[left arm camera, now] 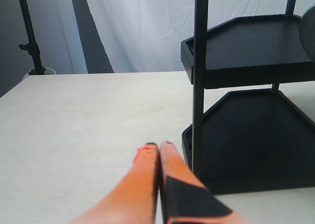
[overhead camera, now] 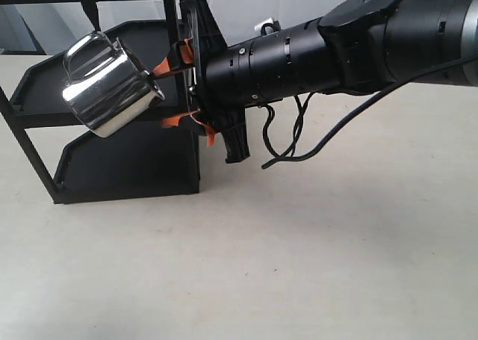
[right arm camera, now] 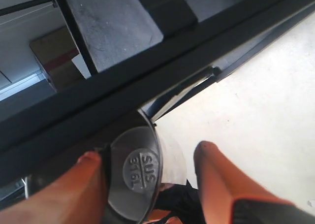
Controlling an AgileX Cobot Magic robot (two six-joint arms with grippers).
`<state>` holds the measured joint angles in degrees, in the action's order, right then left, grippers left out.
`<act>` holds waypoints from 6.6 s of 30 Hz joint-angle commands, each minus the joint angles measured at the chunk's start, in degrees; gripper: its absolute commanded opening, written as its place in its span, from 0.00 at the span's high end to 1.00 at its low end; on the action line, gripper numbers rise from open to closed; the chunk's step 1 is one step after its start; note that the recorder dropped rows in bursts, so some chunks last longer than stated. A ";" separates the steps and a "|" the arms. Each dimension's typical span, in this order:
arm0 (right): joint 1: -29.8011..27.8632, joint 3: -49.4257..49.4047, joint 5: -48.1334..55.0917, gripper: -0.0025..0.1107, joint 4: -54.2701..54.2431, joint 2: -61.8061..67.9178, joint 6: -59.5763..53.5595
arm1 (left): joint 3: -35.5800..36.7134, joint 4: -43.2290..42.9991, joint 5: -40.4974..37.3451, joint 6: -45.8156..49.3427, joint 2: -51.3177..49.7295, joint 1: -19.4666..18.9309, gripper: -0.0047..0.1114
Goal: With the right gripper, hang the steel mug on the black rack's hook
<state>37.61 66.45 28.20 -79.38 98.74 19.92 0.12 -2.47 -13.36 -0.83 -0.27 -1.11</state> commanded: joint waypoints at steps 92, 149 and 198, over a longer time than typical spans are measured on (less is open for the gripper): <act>-15.89 -10.05 2.15 0.99 92.01 -43.93 15.78 | -0.12 0.04 0.14 -0.12 0.27 0.07 0.95; -34.51 -66.45 -16.51 0.99 78.39 -87.79 -19.92 | -0.12 0.04 0.14 -0.12 0.27 0.07 0.95; -34.51 -66.45 -13.59 0.99 74.22 -87.79 -19.92 | -0.12 0.04 0.14 -0.12 0.27 0.07 0.95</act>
<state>2.97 0.14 14.81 -5.03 11.32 0.42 0.12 -2.47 -13.36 -0.83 -0.27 -1.11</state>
